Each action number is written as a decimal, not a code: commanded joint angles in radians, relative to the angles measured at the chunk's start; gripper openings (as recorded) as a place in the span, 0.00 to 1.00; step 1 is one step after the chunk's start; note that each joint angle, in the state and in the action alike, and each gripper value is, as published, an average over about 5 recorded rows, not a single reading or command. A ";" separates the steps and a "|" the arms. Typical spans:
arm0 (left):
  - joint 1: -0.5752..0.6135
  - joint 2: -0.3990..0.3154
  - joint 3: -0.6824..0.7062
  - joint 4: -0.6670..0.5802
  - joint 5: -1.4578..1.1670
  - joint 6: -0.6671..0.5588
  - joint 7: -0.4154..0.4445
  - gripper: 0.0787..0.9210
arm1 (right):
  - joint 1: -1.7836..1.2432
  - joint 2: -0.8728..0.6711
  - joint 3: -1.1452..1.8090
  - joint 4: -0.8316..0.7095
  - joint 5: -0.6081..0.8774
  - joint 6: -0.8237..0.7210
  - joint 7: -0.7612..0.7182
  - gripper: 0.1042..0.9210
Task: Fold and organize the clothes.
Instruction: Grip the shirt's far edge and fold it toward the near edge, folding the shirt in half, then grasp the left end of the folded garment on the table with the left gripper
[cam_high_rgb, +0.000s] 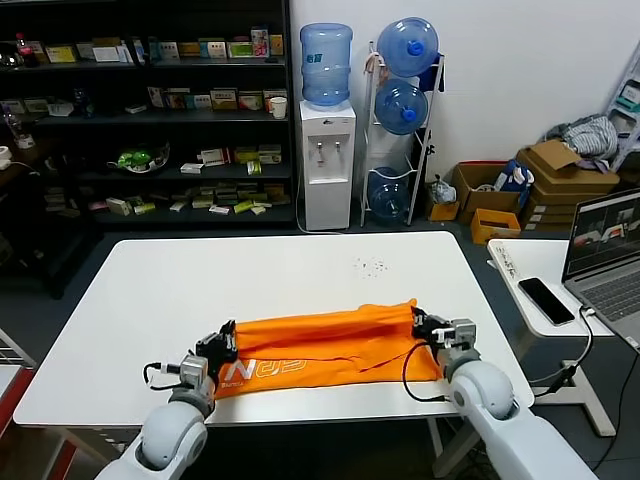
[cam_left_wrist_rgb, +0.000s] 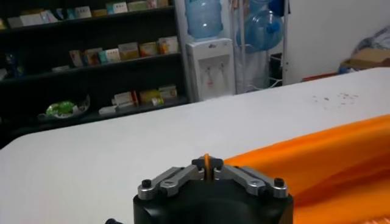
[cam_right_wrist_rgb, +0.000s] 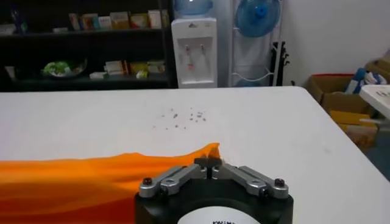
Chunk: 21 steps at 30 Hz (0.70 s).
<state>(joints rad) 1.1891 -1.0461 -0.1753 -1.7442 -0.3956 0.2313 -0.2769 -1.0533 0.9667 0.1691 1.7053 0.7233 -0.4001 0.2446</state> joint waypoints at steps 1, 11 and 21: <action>0.214 0.014 -0.068 -0.152 0.024 0.007 0.021 0.19 | -0.197 -0.093 0.084 0.218 0.037 -0.088 0.030 0.22; 0.188 -0.018 -0.145 -0.069 -0.016 0.010 0.038 0.53 | -0.287 -0.088 0.205 0.274 0.019 -0.055 0.029 0.57; 0.067 -0.044 -0.086 0.096 -0.108 0.035 0.061 0.85 | -0.304 -0.050 0.226 0.288 0.005 -0.043 0.034 0.86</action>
<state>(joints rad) 1.3165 -1.0755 -0.2751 -1.7670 -0.4399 0.2459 -0.2334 -1.3088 0.9126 0.3501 1.9505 0.7302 -0.4444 0.2745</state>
